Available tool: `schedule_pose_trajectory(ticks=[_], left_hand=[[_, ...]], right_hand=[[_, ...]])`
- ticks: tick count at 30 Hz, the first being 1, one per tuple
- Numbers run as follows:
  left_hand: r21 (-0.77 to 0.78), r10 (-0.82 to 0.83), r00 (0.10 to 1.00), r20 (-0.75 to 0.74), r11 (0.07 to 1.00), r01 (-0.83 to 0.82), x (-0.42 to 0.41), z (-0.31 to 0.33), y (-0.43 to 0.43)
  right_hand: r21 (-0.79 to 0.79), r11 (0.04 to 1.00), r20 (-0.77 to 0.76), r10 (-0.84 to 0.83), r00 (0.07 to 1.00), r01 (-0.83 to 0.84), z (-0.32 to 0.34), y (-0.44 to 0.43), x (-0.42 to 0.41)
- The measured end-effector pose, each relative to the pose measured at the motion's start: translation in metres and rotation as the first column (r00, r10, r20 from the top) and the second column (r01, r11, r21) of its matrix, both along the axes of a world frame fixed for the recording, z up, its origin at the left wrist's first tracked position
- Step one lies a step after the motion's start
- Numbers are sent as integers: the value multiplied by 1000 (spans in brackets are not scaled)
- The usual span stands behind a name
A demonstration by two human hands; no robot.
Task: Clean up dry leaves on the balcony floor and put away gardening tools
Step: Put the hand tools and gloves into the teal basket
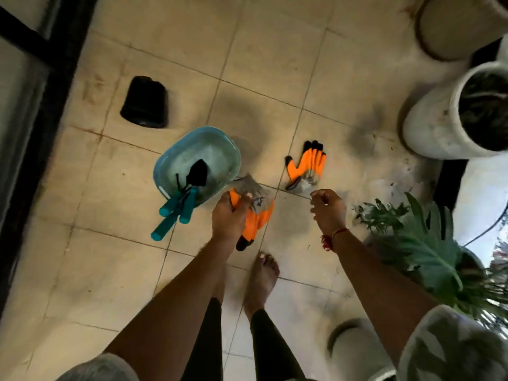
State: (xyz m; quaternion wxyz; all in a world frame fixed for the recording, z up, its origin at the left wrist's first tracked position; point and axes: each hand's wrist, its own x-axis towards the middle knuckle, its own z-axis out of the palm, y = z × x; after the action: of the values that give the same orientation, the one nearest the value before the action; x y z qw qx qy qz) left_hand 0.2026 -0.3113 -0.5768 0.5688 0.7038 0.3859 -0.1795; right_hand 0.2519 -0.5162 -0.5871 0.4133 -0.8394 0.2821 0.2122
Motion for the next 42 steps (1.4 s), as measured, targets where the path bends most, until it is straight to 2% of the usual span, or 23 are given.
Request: schedule_pose_trajectory(ticks=[4,10,12,13,14,16,17,18,20,21,22,23,24,25,26,27,28,29,30,32,36,38,42], left_hand=[[-29,-62,998,-24,998,61,11,-24,-6],[-8,-126,992,0,992,126,32,-68,-18],[0,-168,985,33,986,168,34,-90,-18],[-1,-188,982,29,982,188,35,-101,-18],[5,-200,980,16,980,200,34,-112,-19],[34,-205,979,17,978,205,34,-128,-18],[43,-204,979,26,978,203,34,-134,-18],[54,-208,977,41,977,206,35,-136,-19],[98,-255,964,72,964,248,40,-136,-19],[128,-301,949,92,949,288,42,-137,-19],[154,-355,928,112,929,337,44,-139,-18],[154,-402,906,132,911,382,45,-140,-17],[125,-428,890,159,902,412,46,-142,-16],[83,-438,883,170,899,430,46,-141,-15],[40,-430,887,167,902,430,48,-139,-14],[10,-413,898,149,909,416,49,-134,-14],[-12,-382,915,127,922,386,49,-129,-13],[-26,-341,934,104,938,345,49,-122,-14],[-39,-292,953,78,954,296,48,-118,-15],[-60,-195,981,18,979,195,46,-105,-17],[-100,-104,994,-31,990,101,42,-72,-16],[-98,-83,996,-11,992,81,44,-55,-12],[-176,69,996,57,983,-58,52,-16,8]], right_hand=[[-56,998,-80,23,997,-27,-34,-8,4],[-248,944,-76,204,976,-217,-86,-9,28],[-242,926,-147,261,954,-291,-103,-12,40],[-253,925,-225,231,947,-285,-110,1,31],[-391,846,-226,293,929,-362,-106,-5,22],[-434,791,-236,363,901,-432,-146,-9,-74],[-347,838,-291,331,898,-421,-187,2,-134],[-337,849,-309,309,899,-408,-225,7,-178],[-359,837,-206,360,910,-412,-301,-4,-223],[-443,751,-252,419,872,-489,-270,-3,-193],[-432,690,-313,489,814,-581,-244,-1,-172],[-346,733,-262,524,811,-586,-207,1,-152],[-284,815,-207,462,862,-505,-157,12,-115],[-310,796,-186,485,854,-520,-120,22,-74],[-283,837,-125,452,883,-468,-103,36,-23],[-291,863,-11,428,904,-412,-99,48,11],[-264,923,150,326,933,-280,-113,46,33],[-419,875,228,359,905,-242,-118,31,53],[-404,876,160,351,923,-263,-130,16,62],[-289,908,56,333,941,-304,-120,1,53],[-151,975,286,203,936,-166,-55,-4,49],[69,992,332,75,940,-104,-28,-3,57],[296,936,369,71,927,-190,17,6,57]])
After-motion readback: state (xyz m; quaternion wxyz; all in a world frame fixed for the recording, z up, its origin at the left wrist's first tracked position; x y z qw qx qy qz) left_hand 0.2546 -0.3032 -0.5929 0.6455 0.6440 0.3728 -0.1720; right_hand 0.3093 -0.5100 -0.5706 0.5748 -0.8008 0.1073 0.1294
